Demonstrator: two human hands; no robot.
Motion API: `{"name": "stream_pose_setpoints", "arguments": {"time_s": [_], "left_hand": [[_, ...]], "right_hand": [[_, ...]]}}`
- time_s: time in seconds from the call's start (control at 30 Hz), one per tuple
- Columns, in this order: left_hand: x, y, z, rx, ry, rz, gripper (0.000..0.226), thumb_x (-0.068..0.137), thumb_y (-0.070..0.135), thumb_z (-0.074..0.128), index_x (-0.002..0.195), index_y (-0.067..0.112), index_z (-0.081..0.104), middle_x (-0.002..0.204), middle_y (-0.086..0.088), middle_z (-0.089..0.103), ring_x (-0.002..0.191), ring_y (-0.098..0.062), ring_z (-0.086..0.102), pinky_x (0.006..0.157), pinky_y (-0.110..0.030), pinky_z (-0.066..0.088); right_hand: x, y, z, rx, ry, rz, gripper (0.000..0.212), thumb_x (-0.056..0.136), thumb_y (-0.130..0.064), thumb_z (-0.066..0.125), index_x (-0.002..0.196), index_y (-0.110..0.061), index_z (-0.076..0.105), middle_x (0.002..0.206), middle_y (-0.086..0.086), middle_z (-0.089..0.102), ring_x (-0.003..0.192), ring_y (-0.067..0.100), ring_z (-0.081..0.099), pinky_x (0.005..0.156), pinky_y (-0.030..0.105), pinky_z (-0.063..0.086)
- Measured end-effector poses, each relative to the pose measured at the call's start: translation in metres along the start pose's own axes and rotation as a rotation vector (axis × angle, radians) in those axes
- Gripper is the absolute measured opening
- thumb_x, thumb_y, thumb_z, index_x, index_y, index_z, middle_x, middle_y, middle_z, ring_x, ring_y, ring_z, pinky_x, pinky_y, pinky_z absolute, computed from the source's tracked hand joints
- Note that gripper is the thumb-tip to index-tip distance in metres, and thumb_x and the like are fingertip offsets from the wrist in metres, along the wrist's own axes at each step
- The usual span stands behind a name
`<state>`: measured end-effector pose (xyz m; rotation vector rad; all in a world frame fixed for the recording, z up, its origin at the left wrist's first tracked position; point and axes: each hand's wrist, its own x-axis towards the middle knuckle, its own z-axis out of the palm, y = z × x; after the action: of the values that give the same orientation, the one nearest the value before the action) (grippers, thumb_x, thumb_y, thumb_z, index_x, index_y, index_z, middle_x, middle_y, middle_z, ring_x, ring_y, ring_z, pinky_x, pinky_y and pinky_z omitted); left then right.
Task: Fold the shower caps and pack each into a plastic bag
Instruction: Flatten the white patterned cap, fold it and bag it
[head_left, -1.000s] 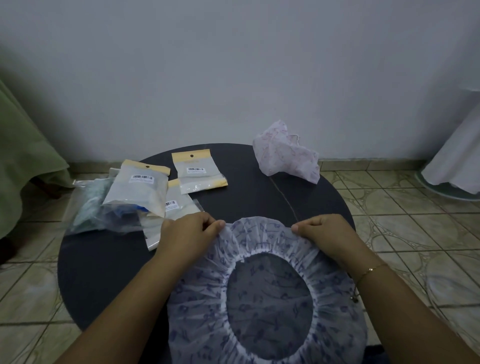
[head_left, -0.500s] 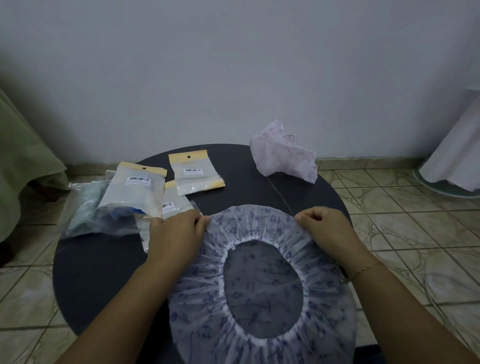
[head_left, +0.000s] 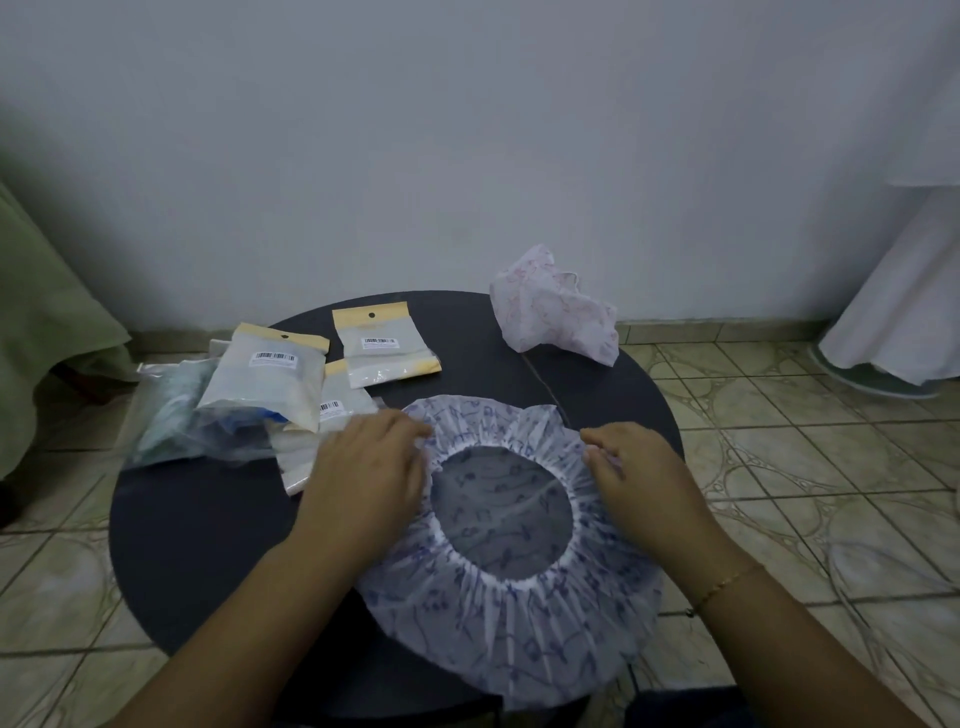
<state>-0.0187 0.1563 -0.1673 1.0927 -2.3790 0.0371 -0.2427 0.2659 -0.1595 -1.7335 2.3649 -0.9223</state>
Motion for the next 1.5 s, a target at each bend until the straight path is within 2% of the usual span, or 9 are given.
{"name": "stream_pose_setpoints", "arguments": {"time_s": [0.17,0.3,0.53,0.7,0.87,1.07,1.27,1.4,1.5], "left_hand": [[-0.013,0.002,0.002,0.005,-0.568,0.037,0.123,0.046,0.088,-0.026,0.15,0.032,0.008,0.155,0.015,-0.002,0.145,-0.011,-0.008,0.113,-0.029,-0.006],[-0.02,-0.005,0.008,0.014,-0.693,0.015,0.12,0.042,0.093,-0.022,0.147,0.037,-0.011,0.156,0.011,-0.018,0.142,-0.008,-0.018,0.113,-0.03,-0.014],[-0.022,0.004,-0.001,0.059,-0.65,-0.033,0.127,0.038,0.093,-0.024,0.149,0.038,0.001,0.159,0.011,-0.003,0.145,-0.011,-0.003,0.116,-0.034,0.004],[-0.02,0.014,-0.012,0.069,-0.482,-0.081,0.107,0.056,0.09,-0.014,0.13,0.043,0.048,0.134,0.014,0.041,0.124,-0.01,0.041,0.098,-0.032,0.04],[-0.016,0.029,-0.015,0.016,-0.51,-0.082,0.045,0.088,0.066,0.034,0.101,0.036,0.065,0.098,0.013,0.05,0.089,-0.009,0.056,0.067,-0.028,0.043],[-0.011,0.035,-0.015,-0.051,-0.152,0.02,0.018,0.091,0.041,0.054,0.093,0.032,0.068,0.084,0.01,0.064,0.079,-0.01,0.06,0.056,-0.017,0.036],[-0.001,0.022,0.006,-0.151,-0.235,0.138,0.037,0.091,0.017,0.059,0.128,0.019,0.057,0.137,0.003,0.049,0.124,-0.017,0.048,0.099,-0.023,0.035],[0.003,0.023,0.011,-0.074,-0.387,0.051,0.037,0.099,0.03,0.037,0.134,0.029,0.048,0.137,0.01,0.049,0.123,-0.01,0.046,0.101,-0.028,0.039],[0.01,0.026,0.003,-0.05,-0.336,0.023,0.027,0.097,0.025,0.041,0.118,0.025,0.059,0.116,0.004,0.062,0.103,-0.016,0.058,0.086,-0.027,0.046]], "right_hand": [[-0.015,-0.007,0.01,-0.204,-0.35,-0.011,0.049,0.101,-0.039,0.026,0.139,-0.009,0.036,0.144,0.0,0.038,0.138,0.02,0.026,0.11,0.034,0.023],[-0.019,0.009,0.011,-0.364,-0.516,0.102,0.07,0.094,-0.06,0.015,0.151,-0.022,-0.004,0.158,-0.007,-0.009,0.145,0.009,-0.01,0.116,0.044,-0.007],[-0.02,0.03,0.003,-0.319,-0.39,0.099,0.122,0.047,-0.095,-0.009,0.15,-0.031,0.004,0.159,-0.005,-0.007,0.145,0.015,-0.012,0.115,0.045,-0.005],[-0.015,0.021,-0.019,-0.375,-0.115,0.132,0.051,0.084,-0.054,0.056,0.132,-0.036,0.048,0.126,-0.007,0.047,0.119,0.015,0.04,0.094,0.031,0.032],[-0.014,0.01,-0.019,-0.154,-0.184,0.158,0.04,0.094,-0.03,0.052,0.133,-0.021,0.053,0.131,0.001,0.056,0.118,0.017,0.052,0.096,0.026,0.038],[-0.009,0.005,-0.006,-0.129,-0.294,0.081,0.041,0.098,-0.026,0.045,0.139,-0.022,0.044,0.14,0.0,0.049,0.126,0.018,0.046,0.101,0.027,0.035],[-0.013,0.004,0.004,-0.558,-0.003,-0.066,0.019,0.063,-0.02,0.082,0.07,-0.021,0.064,0.075,-0.003,0.062,0.073,0.023,0.057,0.059,0.03,0.03],[-0.017,0.004,0.013,-0.568,-0.15,-0.008,0.023,0.094,-0.018,0.041,0.113,-0.015,0.054,0.119,0.003,0.055,0.108,0.023,0.052,0.084,0.031,0.039],[-0.015,0.009,0.022,-0.49,-0.161,-0.046,0.031,0.09,-0.012,0.052,0.12,-0.009,0.056,0.129,0.011,0.053,0.112,0.028,0.056,0.089,0.035,0.043]]}}
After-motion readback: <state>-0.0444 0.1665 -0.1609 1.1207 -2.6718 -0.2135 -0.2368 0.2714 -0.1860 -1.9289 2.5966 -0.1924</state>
